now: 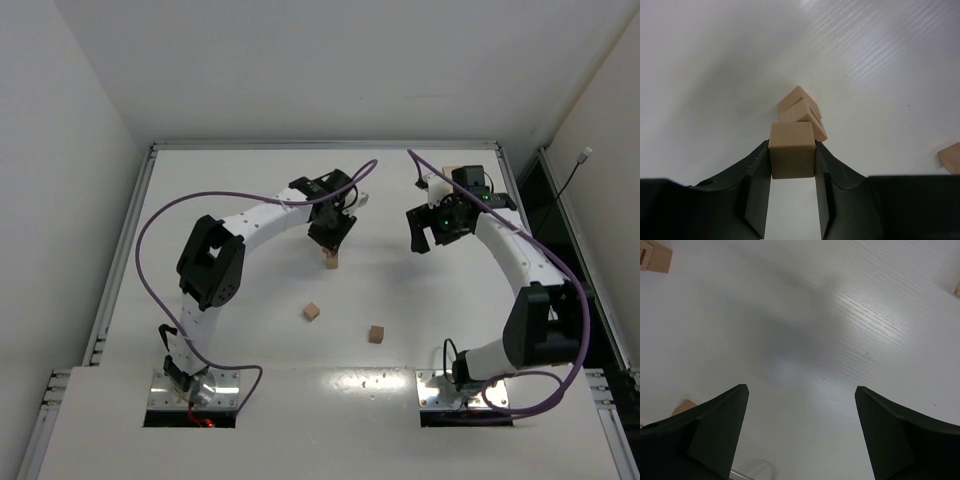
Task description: Build the wood block tower
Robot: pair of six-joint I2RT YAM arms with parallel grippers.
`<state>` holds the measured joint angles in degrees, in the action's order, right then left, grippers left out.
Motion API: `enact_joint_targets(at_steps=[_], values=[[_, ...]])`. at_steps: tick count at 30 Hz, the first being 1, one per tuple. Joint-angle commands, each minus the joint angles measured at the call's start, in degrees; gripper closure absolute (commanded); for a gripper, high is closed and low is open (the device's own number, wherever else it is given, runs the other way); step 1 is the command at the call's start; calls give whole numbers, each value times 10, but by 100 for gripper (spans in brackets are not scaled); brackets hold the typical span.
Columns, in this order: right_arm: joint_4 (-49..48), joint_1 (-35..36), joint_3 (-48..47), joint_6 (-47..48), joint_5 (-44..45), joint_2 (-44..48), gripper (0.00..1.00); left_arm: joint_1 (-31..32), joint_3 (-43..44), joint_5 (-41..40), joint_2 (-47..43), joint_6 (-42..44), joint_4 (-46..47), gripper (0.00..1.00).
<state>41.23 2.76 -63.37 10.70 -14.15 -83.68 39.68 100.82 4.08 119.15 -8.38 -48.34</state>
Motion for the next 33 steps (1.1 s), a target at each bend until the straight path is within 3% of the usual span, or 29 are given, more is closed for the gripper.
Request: enact_joint_targets(at_steps=[1,33], values=[[-5,-2,-26,5,-12,-4,15,-3,6,10,-5,1,0,100],[-11,3,-16,5,-12,-15,15,7,-28,-37,-48,-15,32,100]])
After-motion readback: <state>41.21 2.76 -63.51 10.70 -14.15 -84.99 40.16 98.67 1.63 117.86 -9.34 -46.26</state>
